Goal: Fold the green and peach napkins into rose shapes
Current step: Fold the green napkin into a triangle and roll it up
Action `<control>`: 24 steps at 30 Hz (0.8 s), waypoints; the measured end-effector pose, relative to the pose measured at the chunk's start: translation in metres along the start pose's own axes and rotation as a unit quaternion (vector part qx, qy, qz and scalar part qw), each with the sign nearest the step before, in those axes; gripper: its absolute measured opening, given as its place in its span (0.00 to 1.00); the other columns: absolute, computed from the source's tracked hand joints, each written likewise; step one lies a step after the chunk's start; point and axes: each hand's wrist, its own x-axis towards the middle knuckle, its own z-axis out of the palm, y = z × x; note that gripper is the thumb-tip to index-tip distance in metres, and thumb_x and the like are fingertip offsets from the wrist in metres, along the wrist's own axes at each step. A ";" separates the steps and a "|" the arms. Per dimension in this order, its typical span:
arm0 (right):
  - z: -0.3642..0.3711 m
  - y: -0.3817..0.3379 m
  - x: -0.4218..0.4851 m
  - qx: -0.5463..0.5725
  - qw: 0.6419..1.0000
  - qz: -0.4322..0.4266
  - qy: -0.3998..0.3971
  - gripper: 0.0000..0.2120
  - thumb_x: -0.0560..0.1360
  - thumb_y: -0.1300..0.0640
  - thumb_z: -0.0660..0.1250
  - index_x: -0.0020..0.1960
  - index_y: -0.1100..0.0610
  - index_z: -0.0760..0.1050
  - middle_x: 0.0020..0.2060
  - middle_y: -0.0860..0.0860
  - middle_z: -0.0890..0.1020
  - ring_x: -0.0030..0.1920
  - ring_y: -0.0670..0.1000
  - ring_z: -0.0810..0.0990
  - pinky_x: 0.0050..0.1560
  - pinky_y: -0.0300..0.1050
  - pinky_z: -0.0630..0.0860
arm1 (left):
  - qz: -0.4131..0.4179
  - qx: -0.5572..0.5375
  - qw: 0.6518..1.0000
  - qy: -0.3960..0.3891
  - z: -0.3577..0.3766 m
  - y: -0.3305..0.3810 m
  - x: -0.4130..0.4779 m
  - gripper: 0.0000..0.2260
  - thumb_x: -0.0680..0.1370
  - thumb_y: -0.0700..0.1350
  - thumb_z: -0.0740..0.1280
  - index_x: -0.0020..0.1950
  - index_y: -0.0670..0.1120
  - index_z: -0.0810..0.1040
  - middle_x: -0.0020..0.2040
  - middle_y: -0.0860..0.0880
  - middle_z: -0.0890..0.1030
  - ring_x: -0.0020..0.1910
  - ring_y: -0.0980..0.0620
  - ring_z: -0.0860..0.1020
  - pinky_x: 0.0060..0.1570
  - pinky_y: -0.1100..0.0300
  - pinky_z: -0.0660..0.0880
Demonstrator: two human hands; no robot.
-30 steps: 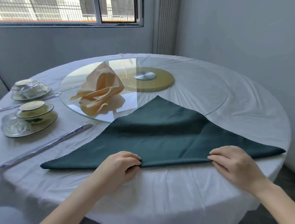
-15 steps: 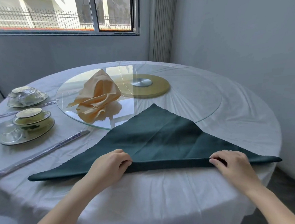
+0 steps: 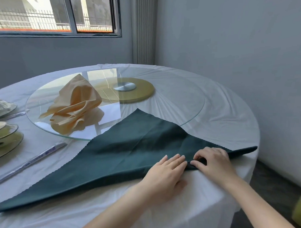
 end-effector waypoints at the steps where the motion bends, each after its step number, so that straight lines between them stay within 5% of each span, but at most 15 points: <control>1: 0.000 0.002 0.000 0.004 1.000 -0.004 0.007 0.08 0.68 0.44 0.72 0.38 0.45 0.76 0.34 0.41 0.76 0.40 0.45 0.73 0.54 0.40 0.60 | 0.001 0.020 1.000 -0.015 0.003 -0.001 0.007 0.38 0.74 0.65 0.36 0.76 0.44 0.56 0.77 0.48 0.54 0.76 0.51 0.51 0.73 0.52 0.45; 5: 0.004 0.009 -0.001 0.016 0.999 -0.019 0.036 0.15 0.68 0.38 0.61 0.42 0.47 0.78 0.38 0.42 0.78 0.43 0.46 0.75 0.52 0.39 0.62 | -0.020 0.030 0.998 -0.051 0.009 0.001 0.014 0.45 0.65 0.66 0.28 0.78 0.47 0.48 0.78 0.52 0.46 0.76 0.55 0.43 0.72 0.57 0.38; 11: -0.005 0.023 -0.026 -0.001 0.996 -0.009 0.089 0.23 0.75 0.41 0.57 0.57 0.57 0.79 0.59 0.52 0.79 0.60 0.49 0.72 0.66 0.47 0.61 | -0.026 0.028 0.998 -0.055 0.006 0.001 0.012 0.44 0.64 0.65 0.27 0.78 0.49 0.45 0.78 0.54 0.44 0.76 0.57 0.41 0.68 0.61 0.33; 13: -0.007 0.018 -0.035 -0.020 0.998 -0.036 0.045 0.27 0.79 0.40 0.50 0.59 0.57 0.78 0.62 0.52 0.77 0.65 0.48 0.69 0.69 0.46 0.58 | -0.024 0.026 0.998 -0.053 0.005 0.002 0.011 0.44 0.64 0.65 0.27 0.78 0.49 0.45 0.78 0.54 0.43 0.75 0.58 0.40 0.68 0.62 0.32; 15: -0.006 0.010 -0.039 -0.044 0.995 -0.066 -0.062 0.32 0.78 0.36 0.43 0.68 0.55 0.70 0.70 0.49 0.69 0.71 0.45 0.60 0.72 0.42 0.50 | -0.024 0.029 0.998 -0.053 0.005 0.003 0.012 0.44 0.64 0.65 0.27 0.77 0.49 0.44 0.77 0.54 0.43 0.75 0.58 0.40 0.68 0.63 0.32; 18: -0.004 0.012 -0.038 -0.035 0.984 -0.038 -0.172 0.41 0.68 0.28 0.28 0.75 0.46 0.41 0.73 0.39 0.40 0.72 0.38 0.34 0.70 0.36 0.32 | -0.029 0.046 0.997 -0.058 0.005 0.002 0.012 0.44 0.64 0.65 0.26 0.77 0.48 0.43 0.77 0.53 0.41 0.75 0.56 0.39 0.68 0.62 0.33; 24: -0.014 0.031 -0.034 -0.060 0.973 -0.011 -0.222 0.37 0.64 0.26 0.26 0.70 0.38 0.31 0.71 0.40 0.35 0.72 0.40 0.32 0.72 0.41 0.34 | -0.021 0.067 0.996 -0.058 0.009 -0.002 0.012 0.39 0.69 0.64 0.29 0.77 0.48 0.41 0.77 0.52 0.40 0.75 0.55 0.38 0.69 0.60 0.34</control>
